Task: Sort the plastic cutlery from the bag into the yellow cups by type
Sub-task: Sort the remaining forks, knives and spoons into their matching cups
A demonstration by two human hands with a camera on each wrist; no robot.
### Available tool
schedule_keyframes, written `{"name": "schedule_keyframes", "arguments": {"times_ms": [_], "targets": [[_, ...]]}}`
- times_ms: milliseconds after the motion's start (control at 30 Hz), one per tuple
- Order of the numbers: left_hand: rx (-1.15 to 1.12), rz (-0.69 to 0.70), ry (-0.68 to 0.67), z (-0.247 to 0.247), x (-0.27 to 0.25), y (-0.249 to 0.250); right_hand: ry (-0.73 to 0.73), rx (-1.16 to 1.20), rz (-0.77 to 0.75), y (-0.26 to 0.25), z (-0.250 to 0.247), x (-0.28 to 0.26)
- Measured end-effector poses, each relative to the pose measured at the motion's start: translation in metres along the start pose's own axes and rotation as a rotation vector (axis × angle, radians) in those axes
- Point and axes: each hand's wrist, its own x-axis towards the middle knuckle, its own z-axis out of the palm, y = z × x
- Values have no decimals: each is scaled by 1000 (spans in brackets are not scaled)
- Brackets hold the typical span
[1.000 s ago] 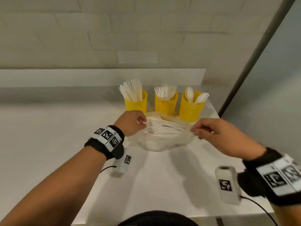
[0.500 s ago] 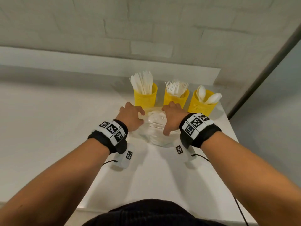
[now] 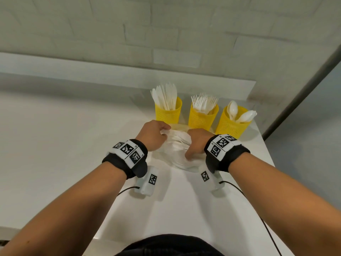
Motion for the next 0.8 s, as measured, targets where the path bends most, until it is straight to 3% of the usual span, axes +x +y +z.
{"name": "schedule_keyframes", "arguments": {"times_ms": [267, 567, 800], "targets": [[5, -27, -26, -2, 0, -10, -68, 107, -31, 7, 2, 7], [-10, 11, -42, 2, 6, -10, -162, 47, 76, 3, -6, 15], [-16, 1, -14, -2, 7, -12, -83, 99, 41, 3, -3, 19]]}}
